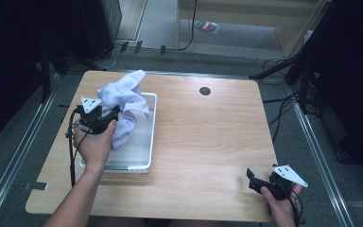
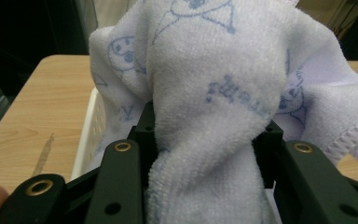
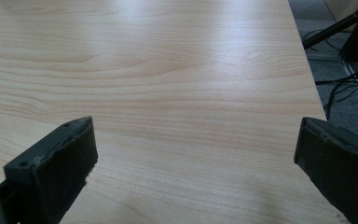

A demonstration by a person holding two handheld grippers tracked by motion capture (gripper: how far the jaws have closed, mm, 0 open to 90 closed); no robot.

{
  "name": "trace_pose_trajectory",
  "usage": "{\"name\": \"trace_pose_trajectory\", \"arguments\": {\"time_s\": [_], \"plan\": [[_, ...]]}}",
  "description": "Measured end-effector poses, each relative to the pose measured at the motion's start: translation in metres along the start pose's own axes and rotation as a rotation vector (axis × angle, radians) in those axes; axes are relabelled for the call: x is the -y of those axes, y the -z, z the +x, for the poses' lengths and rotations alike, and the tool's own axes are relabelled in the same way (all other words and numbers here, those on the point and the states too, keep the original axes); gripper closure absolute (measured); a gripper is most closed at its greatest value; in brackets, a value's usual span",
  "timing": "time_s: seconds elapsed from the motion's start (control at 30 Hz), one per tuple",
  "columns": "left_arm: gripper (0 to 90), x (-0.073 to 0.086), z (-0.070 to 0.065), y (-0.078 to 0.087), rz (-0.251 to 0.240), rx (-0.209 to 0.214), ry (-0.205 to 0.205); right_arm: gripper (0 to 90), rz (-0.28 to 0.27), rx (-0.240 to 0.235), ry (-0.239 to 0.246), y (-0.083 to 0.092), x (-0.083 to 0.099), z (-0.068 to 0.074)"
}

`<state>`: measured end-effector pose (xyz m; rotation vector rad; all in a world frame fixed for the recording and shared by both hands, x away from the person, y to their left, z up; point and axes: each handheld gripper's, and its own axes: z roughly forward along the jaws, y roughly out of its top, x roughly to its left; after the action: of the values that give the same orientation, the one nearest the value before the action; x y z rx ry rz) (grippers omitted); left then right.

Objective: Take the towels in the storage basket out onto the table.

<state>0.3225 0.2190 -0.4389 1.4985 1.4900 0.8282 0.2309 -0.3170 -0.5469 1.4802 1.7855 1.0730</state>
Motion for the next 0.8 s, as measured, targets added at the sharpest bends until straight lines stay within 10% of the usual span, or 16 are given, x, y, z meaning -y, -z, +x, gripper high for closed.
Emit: {"name": "trace_pose_trajectory", "arguments": {"time_s": [0.8], "plan": [[55.8, -0.024, -0.029, 0.03, -0.174, 0.046, 0.041, 0.0, 0.001, -0.001, 0.004, 0.0, 0.0, 0.0]]}}
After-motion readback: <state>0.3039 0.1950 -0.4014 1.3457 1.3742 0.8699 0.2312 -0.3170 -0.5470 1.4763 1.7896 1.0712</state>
